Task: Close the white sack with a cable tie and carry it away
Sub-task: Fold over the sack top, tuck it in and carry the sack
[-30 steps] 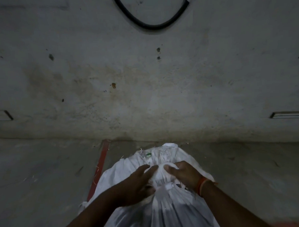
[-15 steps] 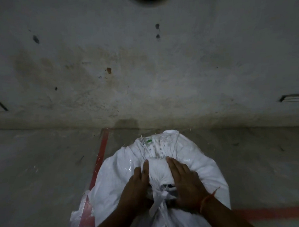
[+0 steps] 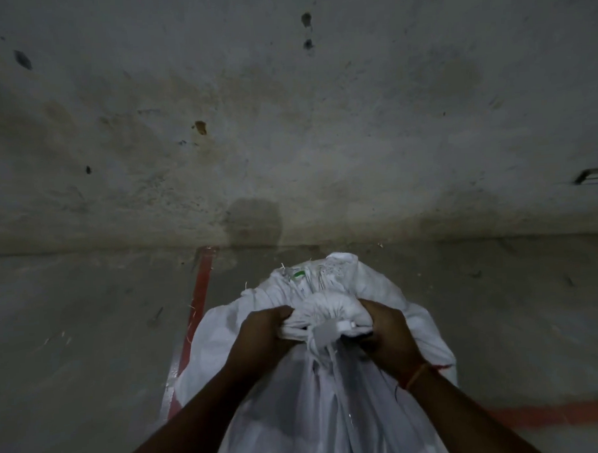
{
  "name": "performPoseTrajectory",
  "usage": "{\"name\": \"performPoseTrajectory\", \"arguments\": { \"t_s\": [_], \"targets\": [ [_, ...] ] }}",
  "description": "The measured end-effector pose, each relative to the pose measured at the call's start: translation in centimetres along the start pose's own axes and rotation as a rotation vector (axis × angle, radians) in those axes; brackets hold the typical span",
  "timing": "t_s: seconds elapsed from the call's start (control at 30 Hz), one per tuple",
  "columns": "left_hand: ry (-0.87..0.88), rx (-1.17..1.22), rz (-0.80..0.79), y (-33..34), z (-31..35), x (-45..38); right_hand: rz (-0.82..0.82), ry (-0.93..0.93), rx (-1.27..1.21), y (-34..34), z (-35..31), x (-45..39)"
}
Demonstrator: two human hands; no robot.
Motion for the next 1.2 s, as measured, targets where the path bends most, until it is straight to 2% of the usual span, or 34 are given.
{"name": "performPoseTrajectory", "arguments": {
  "t_s": [0.13, 0.27, 0.37, 0.5, 0.63, 0.8, 1.0, 1.2],
  "targets": [
    [0.006, 0.016, 0.02, -4.0, 3.9, -1.8, 0.039, -0.027, -0.251, -6.4, -3.7, -1.2],
    [0.058, 0.007, 0.058, -10.1, 11.5, -3.0, 0.075, -0.025, -0.334, -14.3, -8.4, -1.7],
    [0.12, 0.017, 0.078, -16.7, 19.1, -3.1, 0.11, -0.06, -0.359, -22.0, -13.8, -1.6],
    [0.22, -0.093, 0.085, -26.7, 30.2, -1.9, 0.162, -0.147, -0.362, -32.6, -23.3, -0.7],
    [0.336, -0.243, 0.159, -38.0, 43.4, 0.2, 0.25, -0.214, -0.302, -45.5, -34.4, 1.7],
    [0.455, -0.303, 0.235, -46.5, 57.3, 0.4, 0.312, -0.294, -0.231, -59.1, -43.1, 4.6],
    [0.545, -0.269, 0.316, -48.7, 70.4, -0.6, 0.383, -0.392, -0.15, -71.3, -45.3, 9.1],
    [0.614, -0.259, 0.294, -43.1, 81.2, -2.3, 0.431, -0.437, -0.11, -80.7, -39.3, 13.7]
  ]
}}
Point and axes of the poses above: each hand's wrist, its own x-axis away from the middle knuckle, its own y-axis out of the palm, z = x × y, the point moved 9 cm from there along -x, towards the middle knuckle, and after that the axes turned 9 degrees about -z, right-handed, at the moved point
